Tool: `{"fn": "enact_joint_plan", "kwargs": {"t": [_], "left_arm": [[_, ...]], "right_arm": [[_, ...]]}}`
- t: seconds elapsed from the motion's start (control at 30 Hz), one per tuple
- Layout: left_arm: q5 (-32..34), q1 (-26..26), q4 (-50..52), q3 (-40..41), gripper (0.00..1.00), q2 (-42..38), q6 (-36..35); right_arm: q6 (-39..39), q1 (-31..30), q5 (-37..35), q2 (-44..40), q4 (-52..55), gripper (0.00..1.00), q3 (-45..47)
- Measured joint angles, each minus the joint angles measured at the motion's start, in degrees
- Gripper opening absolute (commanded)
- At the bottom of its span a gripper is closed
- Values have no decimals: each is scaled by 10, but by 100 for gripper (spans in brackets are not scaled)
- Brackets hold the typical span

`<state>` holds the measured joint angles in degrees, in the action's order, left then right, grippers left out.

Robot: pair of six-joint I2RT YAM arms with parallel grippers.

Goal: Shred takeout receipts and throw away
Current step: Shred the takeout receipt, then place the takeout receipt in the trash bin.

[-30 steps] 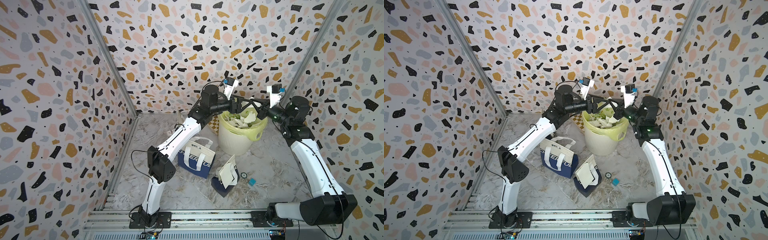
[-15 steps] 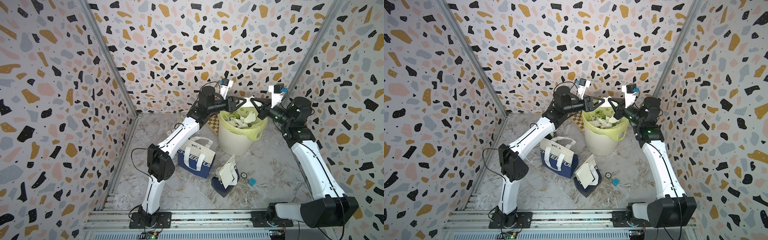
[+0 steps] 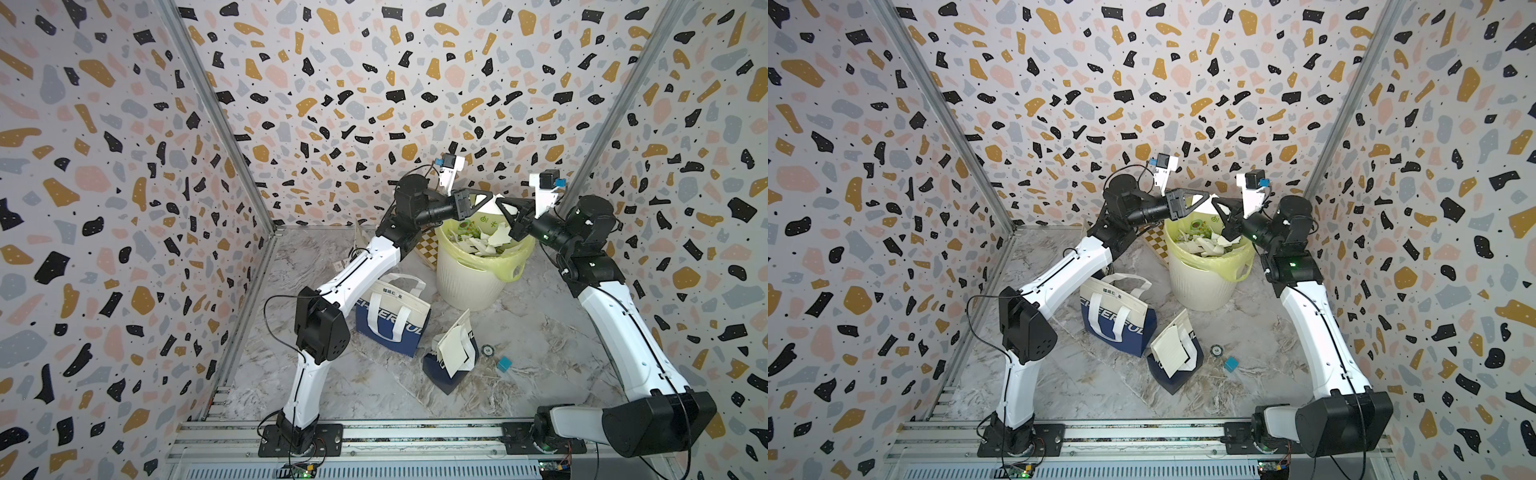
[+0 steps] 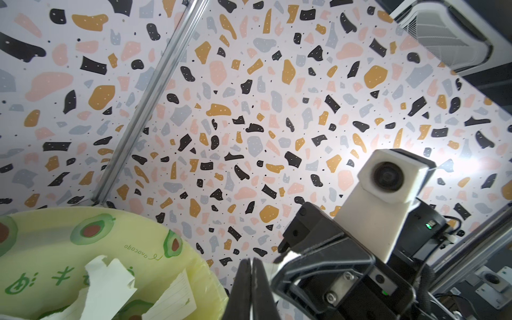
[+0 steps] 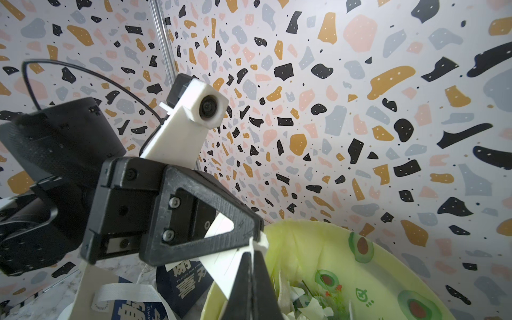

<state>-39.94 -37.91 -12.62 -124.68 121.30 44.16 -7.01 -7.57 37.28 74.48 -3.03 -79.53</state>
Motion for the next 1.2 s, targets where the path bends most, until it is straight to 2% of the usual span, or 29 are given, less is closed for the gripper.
{"fn": "enact_joint_plan", "kwargs": {"t": [0.17,0.33,0.53,0.67,0.7,0.77,0.8,0.83,0.9,0.97,1.2], "left_arm": [[50,-16,159,-72,0,-1,-82],[102,-35,249,-109,0,-6,-146],[183,-32,311,-111,0,3,-198],[212,-28,329,-111,0,21,-217],[217,-27,329,-111,5,23,-221],[220,-27,327,-111,53,27,-226],[221,-27,323,-111,68,27,-229],[221,-27,318,-111,80,27,-230],[220,-27,304,-111,98,27,-234],[220,-27,292,-113,100,27,-236],[209,-27,268,-122,97,26,-239]], "right_arm": [[95,-23,-20,-32,-6,0,37],[165,-23,0,-82,-31,0,80],[171,-35,83,-101,-88,0,80],[158,-32,75,-108,-108,0,79],[151,-29,60,-107,-107,0,78],[134,-21,13,-95,-88,0,64],[122,-17,-13,-85,-71,0,52],[107,-11,-43,-72,-53,0,38],[76,4,-89,-44,-13,0,13],[49,14,-123,-15,31,0,-10],[-8,21,-175,60,162,21,-65]]}}
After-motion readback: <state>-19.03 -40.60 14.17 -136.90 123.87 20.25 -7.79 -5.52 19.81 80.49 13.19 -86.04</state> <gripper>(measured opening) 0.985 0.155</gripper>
